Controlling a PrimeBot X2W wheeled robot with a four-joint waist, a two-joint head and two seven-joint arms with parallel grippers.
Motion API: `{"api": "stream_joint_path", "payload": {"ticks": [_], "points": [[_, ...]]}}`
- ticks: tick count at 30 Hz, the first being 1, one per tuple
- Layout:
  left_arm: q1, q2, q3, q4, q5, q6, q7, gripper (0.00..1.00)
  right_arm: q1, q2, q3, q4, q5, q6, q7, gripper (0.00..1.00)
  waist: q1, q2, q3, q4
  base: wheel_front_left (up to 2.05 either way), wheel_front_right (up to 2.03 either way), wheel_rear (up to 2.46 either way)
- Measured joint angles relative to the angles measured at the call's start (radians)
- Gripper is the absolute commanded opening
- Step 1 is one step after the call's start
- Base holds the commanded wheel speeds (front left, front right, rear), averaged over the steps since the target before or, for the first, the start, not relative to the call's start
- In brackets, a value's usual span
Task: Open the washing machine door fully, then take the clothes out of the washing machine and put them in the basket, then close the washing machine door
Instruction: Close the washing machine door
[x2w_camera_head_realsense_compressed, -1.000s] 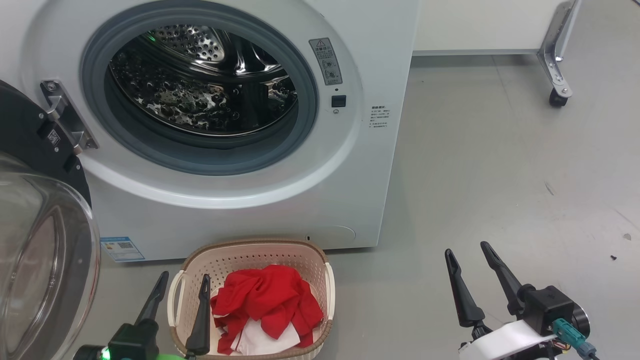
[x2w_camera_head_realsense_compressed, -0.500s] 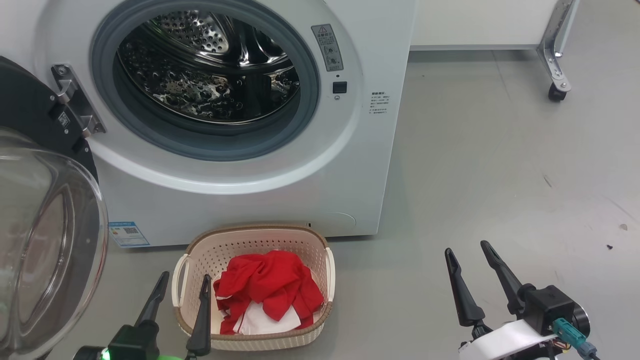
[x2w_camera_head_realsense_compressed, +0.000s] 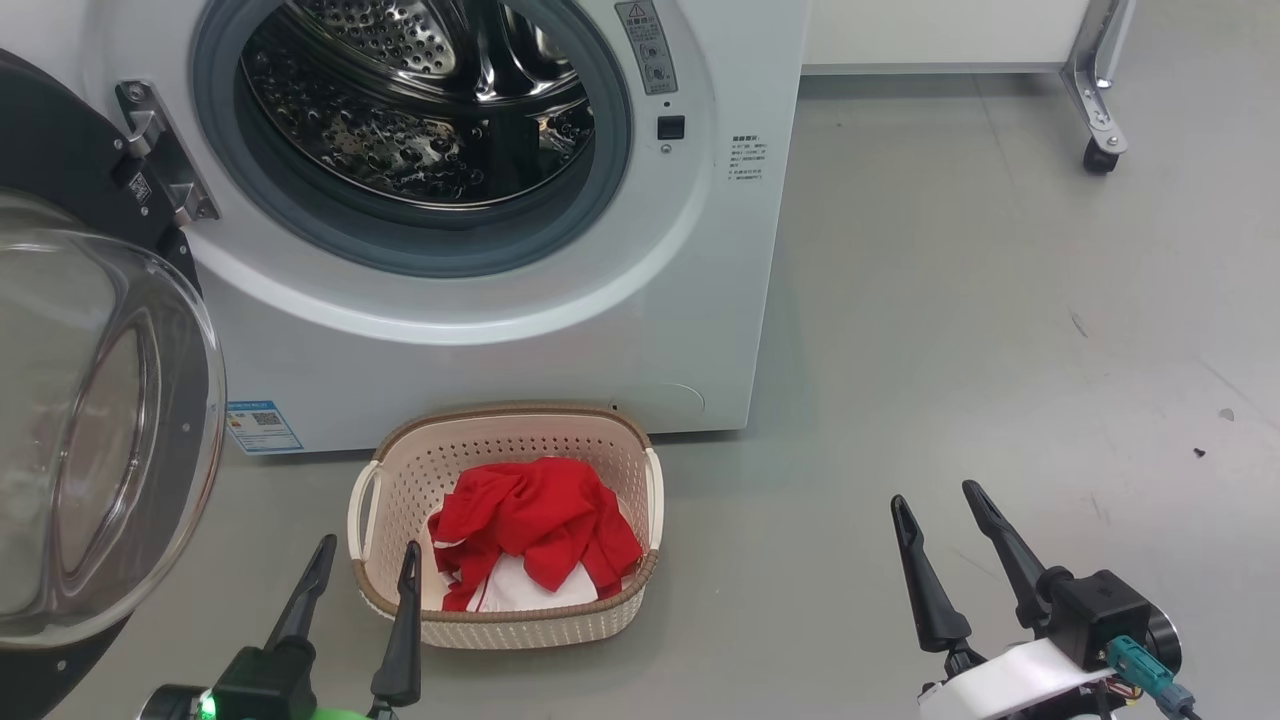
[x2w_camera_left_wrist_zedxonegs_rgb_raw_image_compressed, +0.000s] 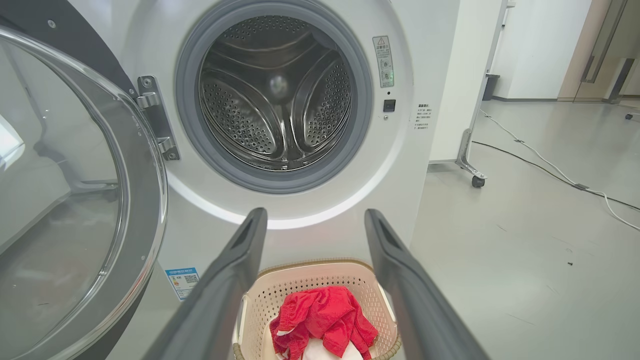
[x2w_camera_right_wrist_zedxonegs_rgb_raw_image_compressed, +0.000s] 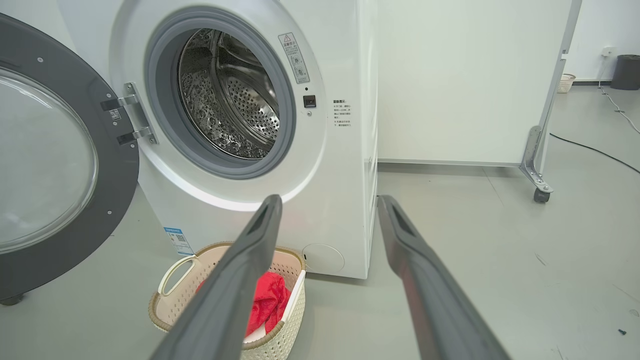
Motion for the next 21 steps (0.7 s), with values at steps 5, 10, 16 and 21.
{"api": "stream_joint_path", "payload": {"ticks": [5,10,16,21], "points": [[0.0,0.0,0.0,-0.001,0.0,0.0,0.0,1.0,0.0,0.0,-0.001,0.0,0.0,0.0,0.0,1.0,0.0,-0.0001,-0.001,-0.002,-0.51,0.51,0.0],[0.001,0.0,0.001,-0.001,-0.003,0.003,0.0,1.0,0.0,0.0,-0.002,0.0,0.0,0.0,0.0,1.0,0.0,0.0,-0.003,-0.002,-0.31,0.31,0.0],[0.002,0.0,0.0,-0.001,-0.003,0.003,0.005,1.0,0.0,0.0,-0.003,0.001,0.0,0.0,0.0,1.0,0.0,0.0,-0.008,0.0,-0.09,0.09,0.0],[0.002,0.0,0.0,-0.001,-0.006,0.003,0.009,1.0,0.0,0.0,-0.002,0.002,0.0,0.0,0.0,1.0,0.0,0.0,-0.013,0.001,0.0,0.0,0.0]]}}
